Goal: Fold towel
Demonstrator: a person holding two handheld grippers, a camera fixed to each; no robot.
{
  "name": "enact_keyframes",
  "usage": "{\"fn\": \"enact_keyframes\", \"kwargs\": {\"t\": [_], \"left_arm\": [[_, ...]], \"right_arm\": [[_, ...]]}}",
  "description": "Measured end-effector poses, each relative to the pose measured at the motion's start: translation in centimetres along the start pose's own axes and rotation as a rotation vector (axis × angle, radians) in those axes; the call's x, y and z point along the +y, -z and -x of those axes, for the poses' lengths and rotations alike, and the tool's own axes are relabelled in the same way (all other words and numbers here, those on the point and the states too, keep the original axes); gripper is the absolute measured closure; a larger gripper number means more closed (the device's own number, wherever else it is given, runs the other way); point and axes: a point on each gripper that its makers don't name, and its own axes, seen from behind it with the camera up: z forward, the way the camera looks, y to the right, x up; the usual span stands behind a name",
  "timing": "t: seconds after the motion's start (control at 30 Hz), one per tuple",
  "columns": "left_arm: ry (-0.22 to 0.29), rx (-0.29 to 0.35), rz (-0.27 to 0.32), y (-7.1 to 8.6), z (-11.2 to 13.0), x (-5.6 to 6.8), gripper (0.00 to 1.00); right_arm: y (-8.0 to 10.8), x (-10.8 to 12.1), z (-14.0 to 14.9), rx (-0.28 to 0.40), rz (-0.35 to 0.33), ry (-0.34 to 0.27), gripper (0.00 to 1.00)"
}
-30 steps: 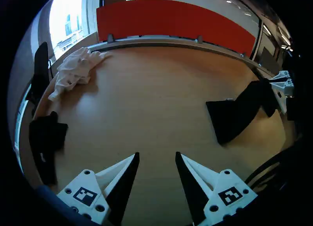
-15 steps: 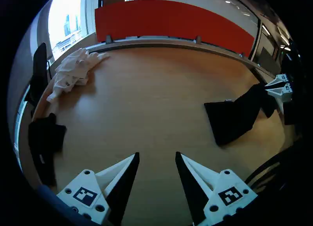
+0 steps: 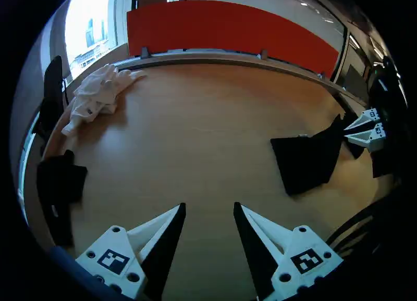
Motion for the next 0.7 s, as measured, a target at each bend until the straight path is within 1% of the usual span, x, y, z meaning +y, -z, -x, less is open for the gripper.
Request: {"fn": "enact_keyframes", "kwargs": {"t": [0.27,0.47,0.7], "left_arm": [[0.017,0.008,-0.011,0.6,0.1,-0.6,0.33],[0.038,0.016,-0.028,1.4,0.4,-1.6,0.33],[0.059,0.019,-0.047,2.1,0.9,-2.6,0.33]], "right_arm": [[-1.5,-1.4,-0.8,-0.004,-0.052,0.029,0.94],[-3.0,-2.7,-1.0,-0.018,-0.096,0.058,0.94],[-4.3,-3.7,-1.1,-0.030,-0.129,0.063,0.94]]}}
